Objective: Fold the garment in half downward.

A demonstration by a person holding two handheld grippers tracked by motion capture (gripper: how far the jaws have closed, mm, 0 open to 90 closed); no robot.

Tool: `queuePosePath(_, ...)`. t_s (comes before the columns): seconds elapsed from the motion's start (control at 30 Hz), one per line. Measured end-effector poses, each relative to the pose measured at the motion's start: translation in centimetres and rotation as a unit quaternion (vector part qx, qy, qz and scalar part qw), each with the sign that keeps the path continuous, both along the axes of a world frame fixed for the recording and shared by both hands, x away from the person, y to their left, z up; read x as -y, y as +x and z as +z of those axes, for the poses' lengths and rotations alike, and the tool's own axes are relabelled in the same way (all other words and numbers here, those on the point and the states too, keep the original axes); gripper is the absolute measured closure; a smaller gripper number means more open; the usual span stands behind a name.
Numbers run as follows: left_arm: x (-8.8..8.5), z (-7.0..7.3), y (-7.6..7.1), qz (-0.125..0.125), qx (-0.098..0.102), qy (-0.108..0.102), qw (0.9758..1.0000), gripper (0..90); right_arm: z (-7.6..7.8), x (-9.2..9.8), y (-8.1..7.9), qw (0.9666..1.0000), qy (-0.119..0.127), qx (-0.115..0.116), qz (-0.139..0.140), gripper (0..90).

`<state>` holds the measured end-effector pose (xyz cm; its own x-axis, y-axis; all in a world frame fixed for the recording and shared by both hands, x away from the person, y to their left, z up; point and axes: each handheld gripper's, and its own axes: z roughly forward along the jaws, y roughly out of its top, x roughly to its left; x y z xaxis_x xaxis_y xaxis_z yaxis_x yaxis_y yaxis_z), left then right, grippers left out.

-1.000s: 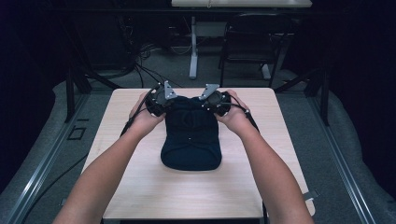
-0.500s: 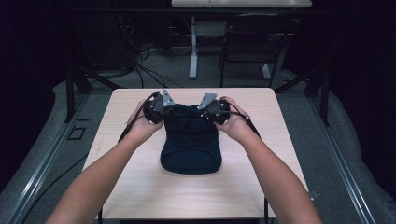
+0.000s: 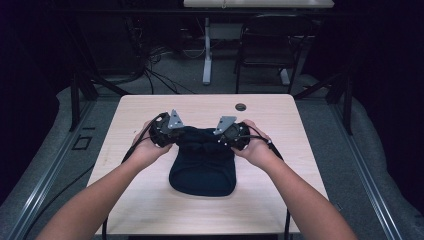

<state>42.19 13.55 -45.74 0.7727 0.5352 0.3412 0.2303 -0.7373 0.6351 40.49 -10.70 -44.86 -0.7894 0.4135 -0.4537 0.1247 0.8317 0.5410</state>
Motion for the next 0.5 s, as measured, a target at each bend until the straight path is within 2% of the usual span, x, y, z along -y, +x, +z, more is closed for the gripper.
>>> queuePosePath(0.07, -0.1, -0.1, -0.3, -0.004, -0.002, 0.001, 1.0, 83.5, 0.0, 0.0, -0.4, 1.0, -0.004, -0.003, 0.003, 83.9)
queuePosePath(0.23, -0.4, -0.5, -0.9, -0.011, -0.006, -0.004, 0.9999, 83.5, -0.3, -0.1, -1.1, 0.9999, 0.003, -0.012, 0.009, 83.9)
queuePosePath(0.3, -0.5, -0.6, -1.1, -0.017, -0.011, -0.001, 0.9998, 83.5, -0.3, -0.1, -1.4, 0.9998, -0.005, -0.015, 0.012, 83.8)
queuePosePath(0.43, -0.8, -0.9, -1.5, -0.018, -0.012, -0.005, 0.9997, 83.5, -0.6, -0.2, -1.9, 0.9997, 0.003, -0.019, 0.017, 83.9)
queuePosePath(0.5, -0.9, -0.9, -1.6, -0.02, -0.012, -0.006, 0.9997, 83.5, -0.6, -0.2, -2.2, 0.9996, 0.0, -0.021, 0.019, 83.9)
